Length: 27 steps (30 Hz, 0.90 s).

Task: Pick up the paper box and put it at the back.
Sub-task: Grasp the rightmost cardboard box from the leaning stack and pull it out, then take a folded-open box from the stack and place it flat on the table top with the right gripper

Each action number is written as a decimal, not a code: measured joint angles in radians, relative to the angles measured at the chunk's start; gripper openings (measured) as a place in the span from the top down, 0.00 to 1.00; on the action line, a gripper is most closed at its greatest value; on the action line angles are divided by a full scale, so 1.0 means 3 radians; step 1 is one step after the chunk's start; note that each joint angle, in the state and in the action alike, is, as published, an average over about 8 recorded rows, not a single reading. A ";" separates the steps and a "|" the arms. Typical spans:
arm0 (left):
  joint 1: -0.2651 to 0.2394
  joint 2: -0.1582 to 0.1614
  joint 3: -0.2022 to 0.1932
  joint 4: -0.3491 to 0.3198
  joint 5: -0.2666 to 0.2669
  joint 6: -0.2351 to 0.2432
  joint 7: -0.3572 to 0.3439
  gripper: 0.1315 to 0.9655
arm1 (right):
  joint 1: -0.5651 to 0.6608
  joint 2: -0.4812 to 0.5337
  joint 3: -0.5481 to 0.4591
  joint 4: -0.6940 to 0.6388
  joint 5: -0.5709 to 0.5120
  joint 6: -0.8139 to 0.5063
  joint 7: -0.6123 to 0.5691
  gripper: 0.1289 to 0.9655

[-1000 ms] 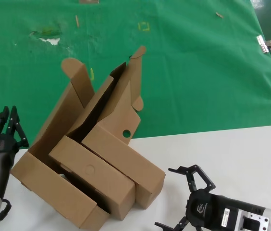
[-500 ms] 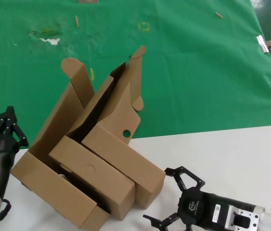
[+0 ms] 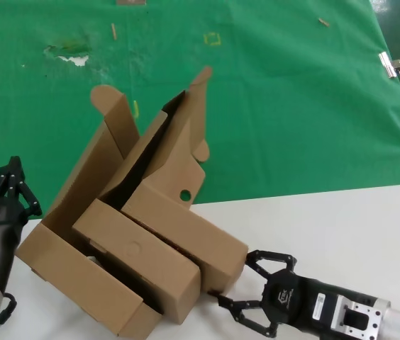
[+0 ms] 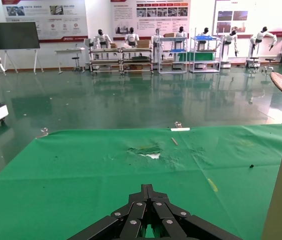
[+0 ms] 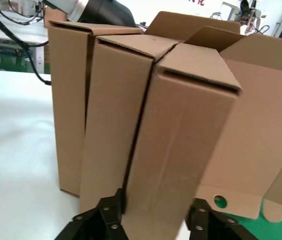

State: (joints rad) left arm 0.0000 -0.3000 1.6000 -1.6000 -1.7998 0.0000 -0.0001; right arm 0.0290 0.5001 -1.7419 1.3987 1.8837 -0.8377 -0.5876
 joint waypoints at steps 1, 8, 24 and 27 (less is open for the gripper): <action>0.0000 0.0000 0.0000 0.0000 0.0000 0.0000 0.0000 0.99 | 0.0001 -0.0002 0.0000 0.0007 0.0000 0.0007 0.0003 0.56; 0.0000 0.0000 0.0000 0.0000 0.0000 0.0000 0.0000 0.99 | -0.0004 -0.0025 0.0021 0.0083 0.0005 0.0066 -0.0006 0.72; 0.0000 0.0000 0.0000 0.0000 0.0000 0.0000 0.0000 0.99 | 0.0276 0.0299 0.0204 0.0311 -0.0278 0.0542 0.0374 0.96; 0.0000 0.0000 0.0000 0.0000 0.0001 0.0000 -0.0001 0.99 | 0.0529 0.0415 0.0120 0.0259 -0.0489 0.0605 0.0530 0.97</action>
State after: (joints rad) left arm 0.0000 -0.3000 1.6000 -1.6000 -1.7997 0.0000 -0.0005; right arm 0.1876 0.6248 -1.7058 1.4765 1.7369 -0.6561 -0.4287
